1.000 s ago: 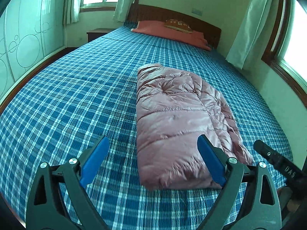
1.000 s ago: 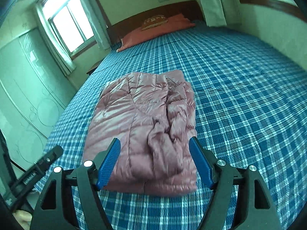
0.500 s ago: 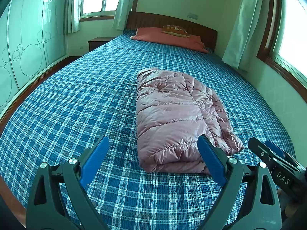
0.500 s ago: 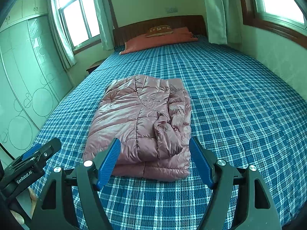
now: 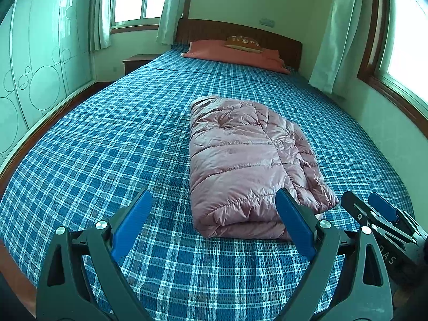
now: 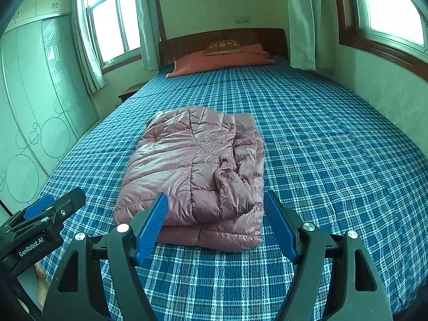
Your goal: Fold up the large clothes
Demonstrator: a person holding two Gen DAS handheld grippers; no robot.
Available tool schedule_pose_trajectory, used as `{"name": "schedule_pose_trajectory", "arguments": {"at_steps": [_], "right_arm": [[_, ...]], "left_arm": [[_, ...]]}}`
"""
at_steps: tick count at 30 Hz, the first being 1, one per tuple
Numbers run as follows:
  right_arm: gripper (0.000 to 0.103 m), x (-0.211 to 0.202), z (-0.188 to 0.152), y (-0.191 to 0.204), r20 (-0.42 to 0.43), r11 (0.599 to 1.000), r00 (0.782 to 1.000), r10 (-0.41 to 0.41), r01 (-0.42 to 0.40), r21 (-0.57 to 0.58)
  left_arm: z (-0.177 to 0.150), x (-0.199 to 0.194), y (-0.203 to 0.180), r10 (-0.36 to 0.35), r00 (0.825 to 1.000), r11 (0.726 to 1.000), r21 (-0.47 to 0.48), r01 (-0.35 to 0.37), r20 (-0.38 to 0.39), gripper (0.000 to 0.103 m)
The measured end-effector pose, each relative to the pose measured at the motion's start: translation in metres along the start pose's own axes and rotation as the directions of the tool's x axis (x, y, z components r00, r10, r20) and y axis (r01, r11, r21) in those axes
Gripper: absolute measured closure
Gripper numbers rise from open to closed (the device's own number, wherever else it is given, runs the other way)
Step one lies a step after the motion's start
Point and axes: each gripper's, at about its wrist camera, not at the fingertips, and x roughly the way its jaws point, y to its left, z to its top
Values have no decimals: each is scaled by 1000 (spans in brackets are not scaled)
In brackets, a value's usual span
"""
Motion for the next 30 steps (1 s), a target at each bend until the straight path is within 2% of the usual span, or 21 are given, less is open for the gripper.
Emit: {"name": "schedule_pose_trajectory", "arguments": {"at_steps": [4, 6, 30], "right_arm": [[30, 0, -1, 2, 4, 1000, 1000, -4, 4, -5], [30, 0, -1, 3, 4, 1000, 1000, -3, 3, -7], [30, -4, -2, 8, 12, 1000, 1000, 2, -2, -11]], "left_arm": [[1, -2, 0, 14, 1000, 1000, 3, -14, 5, 10], [1, -3, -1, 18, 1000, 1000, 6, -18, 5, 5], [-2, -5, -3, 30, 999, 1000, 1, -30, 16, 4]]}}
